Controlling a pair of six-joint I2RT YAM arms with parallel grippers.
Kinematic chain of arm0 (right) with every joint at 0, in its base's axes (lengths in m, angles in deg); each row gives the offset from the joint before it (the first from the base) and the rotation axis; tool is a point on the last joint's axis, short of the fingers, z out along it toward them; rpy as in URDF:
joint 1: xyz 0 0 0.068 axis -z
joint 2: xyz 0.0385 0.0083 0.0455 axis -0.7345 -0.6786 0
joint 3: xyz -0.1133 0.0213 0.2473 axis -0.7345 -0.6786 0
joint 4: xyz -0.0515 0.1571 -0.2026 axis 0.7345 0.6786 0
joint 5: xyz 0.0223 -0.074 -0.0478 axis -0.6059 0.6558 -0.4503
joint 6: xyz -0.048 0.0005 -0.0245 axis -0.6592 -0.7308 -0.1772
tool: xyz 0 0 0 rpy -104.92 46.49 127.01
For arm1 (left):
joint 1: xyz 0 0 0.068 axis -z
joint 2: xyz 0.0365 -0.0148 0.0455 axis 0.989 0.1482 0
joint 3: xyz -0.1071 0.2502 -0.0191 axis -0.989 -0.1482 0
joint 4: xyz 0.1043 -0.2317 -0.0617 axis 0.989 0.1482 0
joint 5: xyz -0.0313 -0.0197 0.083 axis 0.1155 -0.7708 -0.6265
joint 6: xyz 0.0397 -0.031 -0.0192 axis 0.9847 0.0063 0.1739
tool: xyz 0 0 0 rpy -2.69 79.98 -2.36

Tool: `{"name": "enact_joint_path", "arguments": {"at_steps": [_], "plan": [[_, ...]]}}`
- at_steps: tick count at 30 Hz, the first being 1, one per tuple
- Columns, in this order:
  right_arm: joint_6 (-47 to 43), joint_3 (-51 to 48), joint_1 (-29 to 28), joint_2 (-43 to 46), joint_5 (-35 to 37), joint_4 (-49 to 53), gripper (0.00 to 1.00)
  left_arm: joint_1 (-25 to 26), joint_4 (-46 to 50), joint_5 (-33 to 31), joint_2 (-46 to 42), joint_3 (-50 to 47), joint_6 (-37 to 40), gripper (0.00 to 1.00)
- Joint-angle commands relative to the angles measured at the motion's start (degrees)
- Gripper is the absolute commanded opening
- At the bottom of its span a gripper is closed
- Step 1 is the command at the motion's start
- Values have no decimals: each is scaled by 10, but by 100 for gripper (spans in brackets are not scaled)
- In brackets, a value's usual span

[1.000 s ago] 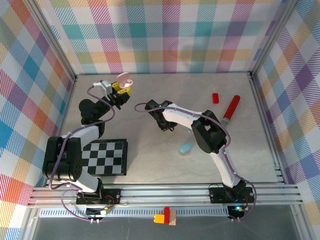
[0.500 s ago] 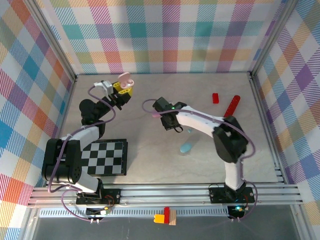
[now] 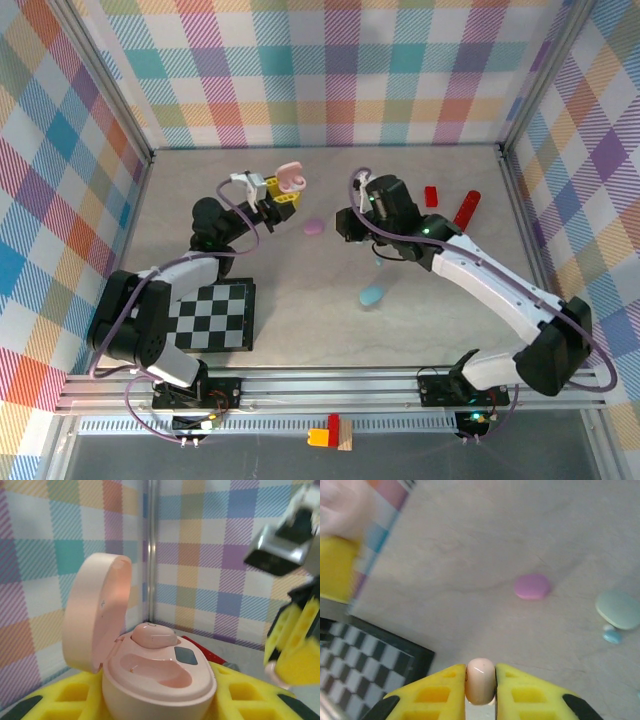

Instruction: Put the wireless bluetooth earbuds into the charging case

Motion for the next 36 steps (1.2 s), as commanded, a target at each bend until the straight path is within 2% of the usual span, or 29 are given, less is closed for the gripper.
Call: {"name": "enact_joint_path", "arguments": {"at_steps": [1, 5, 9, 19, 27, 36], "plan": [[18, -9, 14, 27, -93, -80, 18, 20, -30, -5, 25, 24, 23, 38], [18, 17, 24, 25, -150, -109, 18, 54, -20, -14, 51, 45, 47, 38], [4, 51, 24, 8, -175, -112, 19, 85, -20, -27, 74, 64, 64, 38], [-33, 69, 24, -18, -118, -96, 19, 126, -24, -32, 80, 68, 76, 38], [-31, 54, 25, -17, -89, -96, 19, 135, 19, -33, 60, 72, 96, 38], [-34, 41, 25, -15, -77, -93, 19, 141, 7, -40, 53, 75, 81, 38]]}}
